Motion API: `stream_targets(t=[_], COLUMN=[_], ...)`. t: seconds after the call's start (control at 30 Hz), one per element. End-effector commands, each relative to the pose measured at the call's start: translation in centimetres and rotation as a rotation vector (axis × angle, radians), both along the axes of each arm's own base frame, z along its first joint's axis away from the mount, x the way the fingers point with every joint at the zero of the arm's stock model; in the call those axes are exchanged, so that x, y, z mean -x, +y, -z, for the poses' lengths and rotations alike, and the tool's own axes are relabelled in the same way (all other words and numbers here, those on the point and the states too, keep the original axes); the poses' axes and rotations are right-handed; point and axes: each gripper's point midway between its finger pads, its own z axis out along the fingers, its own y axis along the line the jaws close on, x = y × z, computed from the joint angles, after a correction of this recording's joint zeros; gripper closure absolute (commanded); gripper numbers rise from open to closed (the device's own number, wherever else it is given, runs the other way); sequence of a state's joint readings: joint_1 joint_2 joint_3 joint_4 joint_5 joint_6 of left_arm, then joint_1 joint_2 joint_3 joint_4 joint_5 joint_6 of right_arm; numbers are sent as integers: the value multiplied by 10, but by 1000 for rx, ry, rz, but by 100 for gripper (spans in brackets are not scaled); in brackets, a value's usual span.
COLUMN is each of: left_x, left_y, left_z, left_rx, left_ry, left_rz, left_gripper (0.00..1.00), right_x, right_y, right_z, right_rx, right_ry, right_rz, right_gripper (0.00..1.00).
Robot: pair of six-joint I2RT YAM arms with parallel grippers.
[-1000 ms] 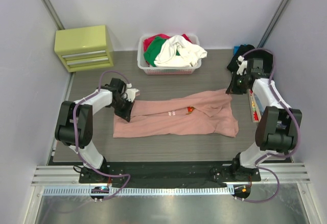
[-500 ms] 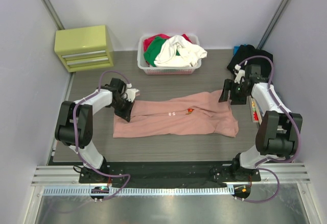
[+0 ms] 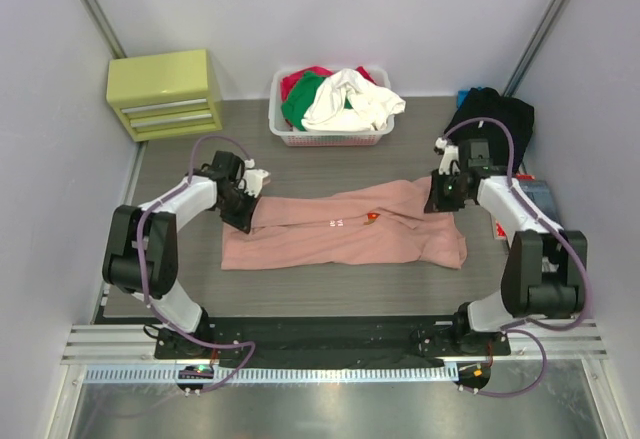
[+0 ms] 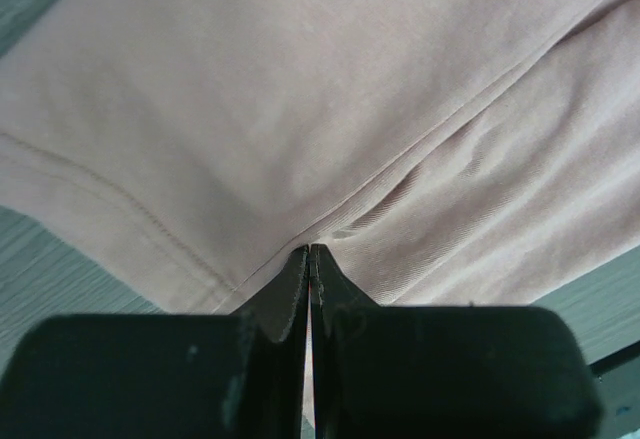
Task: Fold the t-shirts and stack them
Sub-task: Fold the other side of the tshirt into a rectangle
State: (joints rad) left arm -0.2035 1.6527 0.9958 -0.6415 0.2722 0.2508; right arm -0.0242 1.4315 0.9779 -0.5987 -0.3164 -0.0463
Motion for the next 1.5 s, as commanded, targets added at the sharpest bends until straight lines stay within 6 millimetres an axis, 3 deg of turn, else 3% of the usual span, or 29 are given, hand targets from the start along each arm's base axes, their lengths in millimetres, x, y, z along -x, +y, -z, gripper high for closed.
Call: stream_targets(t=[0.0,0.17,0.3,0.53,0.63,0.9,1.17,1.3,1.33,1.37,1.47], left_x=[-15,-13,-15,-17,-18,-20,-40,-55,-56,-55,-54], left_y=[10,12,12,13,14,13,20,61,73,80,112], left_z=[-7,2,-3,0,-6,-38,-52,-41,-41,-40,-38], left_rx=[-56,-66,-60,-64,-62,-32,-59,-260,-255,-240,-134], left_ry=[-82,-65,-78,-88,-108,-208,-310,-307,-297,-277,-195], left_rz=[-5,-15,-16,-23,-24,-41,-85,-218,-259,-302,-435], left_gripper=[100,100,100,100,100,100,100,100,100,100,100], right_x=[-10,-18,-10,-11,-9,-9,-29,-38,-36,-34,-24], right_y=[6,11,15,15,15,13,-8,-31,-29,-46,-58], right_z=[22,37,74,68,62,-1,-29,-29,-26,-22,-3], right_rx=[-8,-30,-58,-45,-44,-23,100,99,32,13,-30], right_ry=[26,63,194,171,159,27,-101,-80,-52,-28,52], right_rz=[-20,-17,-23,-44,-50,-62,-42,42,53,109,131], right_gripper=[99,99,99,99,99,99,99,99,99,99,99])
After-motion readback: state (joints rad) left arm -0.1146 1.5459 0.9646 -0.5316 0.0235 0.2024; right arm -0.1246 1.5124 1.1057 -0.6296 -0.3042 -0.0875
